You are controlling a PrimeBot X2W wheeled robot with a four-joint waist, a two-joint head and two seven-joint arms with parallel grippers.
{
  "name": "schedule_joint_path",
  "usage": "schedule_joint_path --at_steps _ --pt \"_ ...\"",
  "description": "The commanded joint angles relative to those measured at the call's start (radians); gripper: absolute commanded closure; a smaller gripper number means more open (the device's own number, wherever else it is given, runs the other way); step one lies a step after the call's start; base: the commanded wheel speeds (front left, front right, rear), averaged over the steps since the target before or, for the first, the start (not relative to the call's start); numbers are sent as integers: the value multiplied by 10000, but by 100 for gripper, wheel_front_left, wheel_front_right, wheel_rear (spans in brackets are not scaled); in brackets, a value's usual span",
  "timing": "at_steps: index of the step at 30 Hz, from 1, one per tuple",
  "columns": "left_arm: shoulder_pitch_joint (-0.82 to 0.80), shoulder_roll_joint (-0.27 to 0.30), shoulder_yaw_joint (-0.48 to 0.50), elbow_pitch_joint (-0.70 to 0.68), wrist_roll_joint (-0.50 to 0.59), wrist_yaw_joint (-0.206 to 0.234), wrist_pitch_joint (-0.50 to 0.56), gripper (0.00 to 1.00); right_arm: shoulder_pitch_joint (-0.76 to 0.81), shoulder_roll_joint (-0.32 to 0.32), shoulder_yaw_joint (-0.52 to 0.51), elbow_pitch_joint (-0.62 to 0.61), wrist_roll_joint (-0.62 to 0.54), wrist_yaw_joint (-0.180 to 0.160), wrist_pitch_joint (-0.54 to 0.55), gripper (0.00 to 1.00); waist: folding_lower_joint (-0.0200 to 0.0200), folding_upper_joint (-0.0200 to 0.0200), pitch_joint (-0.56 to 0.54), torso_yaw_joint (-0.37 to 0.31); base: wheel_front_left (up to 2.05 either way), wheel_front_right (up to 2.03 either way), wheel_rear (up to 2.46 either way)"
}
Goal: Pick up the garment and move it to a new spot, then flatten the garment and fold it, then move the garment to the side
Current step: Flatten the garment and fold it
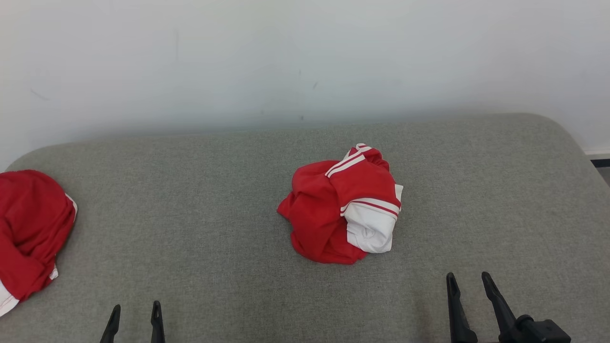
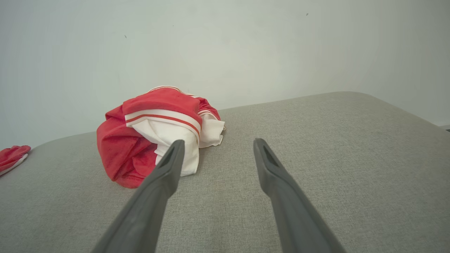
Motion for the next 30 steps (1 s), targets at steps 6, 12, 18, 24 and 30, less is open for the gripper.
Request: schedule_joint_path --at_steps 6,12,18,24,30 --pt "147 -48 71 2 -16 -15 -34 0 96 6 -3 25 -67 -22 -6 0 0 0 -19 20 0 0 0" --pt "197 -49 42 -27 -108 39 -34 0 111 6 3 5 -78 -22 -6 0 0 0 -16 20 0 0 0" --pt "198 -49 46 -7 -133 70 -34 0 119 6 -5 8 -78 -22 -6 0 0 0 -17 25 0 0 0" --pt "204 -50 33 -36 -151 93 -34 0 125 6 22 6 -67 -22 -6 0 0 0 -18 30 0 0 0" --pt "200 -51 52 -87 -143 115 -34 0 109 6 40 3 -65 -22 -6 0 0 0 1 12 0 0 0"
